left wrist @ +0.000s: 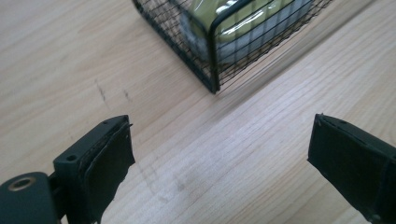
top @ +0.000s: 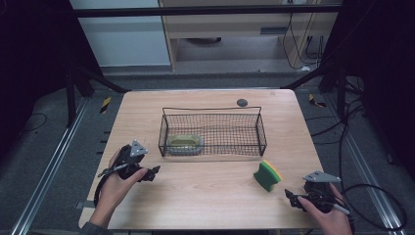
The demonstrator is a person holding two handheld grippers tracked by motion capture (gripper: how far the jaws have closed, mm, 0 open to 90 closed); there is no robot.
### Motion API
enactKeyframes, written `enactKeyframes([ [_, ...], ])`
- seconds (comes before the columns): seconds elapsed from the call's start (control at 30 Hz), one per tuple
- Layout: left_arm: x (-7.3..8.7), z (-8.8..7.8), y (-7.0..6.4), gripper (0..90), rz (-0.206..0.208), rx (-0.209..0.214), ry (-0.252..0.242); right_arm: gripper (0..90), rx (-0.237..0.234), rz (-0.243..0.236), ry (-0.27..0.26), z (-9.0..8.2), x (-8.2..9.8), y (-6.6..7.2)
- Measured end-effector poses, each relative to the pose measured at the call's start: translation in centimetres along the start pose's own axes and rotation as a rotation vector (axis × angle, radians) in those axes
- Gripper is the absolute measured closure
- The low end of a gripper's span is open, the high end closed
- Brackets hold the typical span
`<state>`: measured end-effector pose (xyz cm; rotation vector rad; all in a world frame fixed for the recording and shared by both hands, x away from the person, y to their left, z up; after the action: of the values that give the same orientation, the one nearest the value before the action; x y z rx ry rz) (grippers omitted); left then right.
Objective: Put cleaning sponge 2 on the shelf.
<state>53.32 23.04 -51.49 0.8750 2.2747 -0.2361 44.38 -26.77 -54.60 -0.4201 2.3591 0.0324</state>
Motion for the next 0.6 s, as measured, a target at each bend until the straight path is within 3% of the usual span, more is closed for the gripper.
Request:
enactKeyframes([
  [0.13,2.0,1.2,0.6,5.8,-0.034,-0.005,0.032,17.4,-0.038,-0.062,0.010,-0.9,0.2,1.6],
  [0.23,3.2,1.9,0.7,5.7,-0.047,0.001,0.053,20.9,-0.065,-0.081,0.012,-1.3,-0.2,2.4],
  [0.6,3.7,3.4,0.2,4.0,-0.070,0.021,0.059,32.5,-0.142,-0.152,0.051,-3.1,-3.1,4.7],
])
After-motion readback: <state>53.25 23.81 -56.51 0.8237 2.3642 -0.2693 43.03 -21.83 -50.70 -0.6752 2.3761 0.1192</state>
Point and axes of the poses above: each handheld gripper's, and its own axes: z roughly forward along the jaws, x roughly out of its underside, y roughly to its left, the point moved 9 cm from there along z, roughly forward along the jaws, and after that the axes turned 6 degrees about x, right-handed, at the moved point
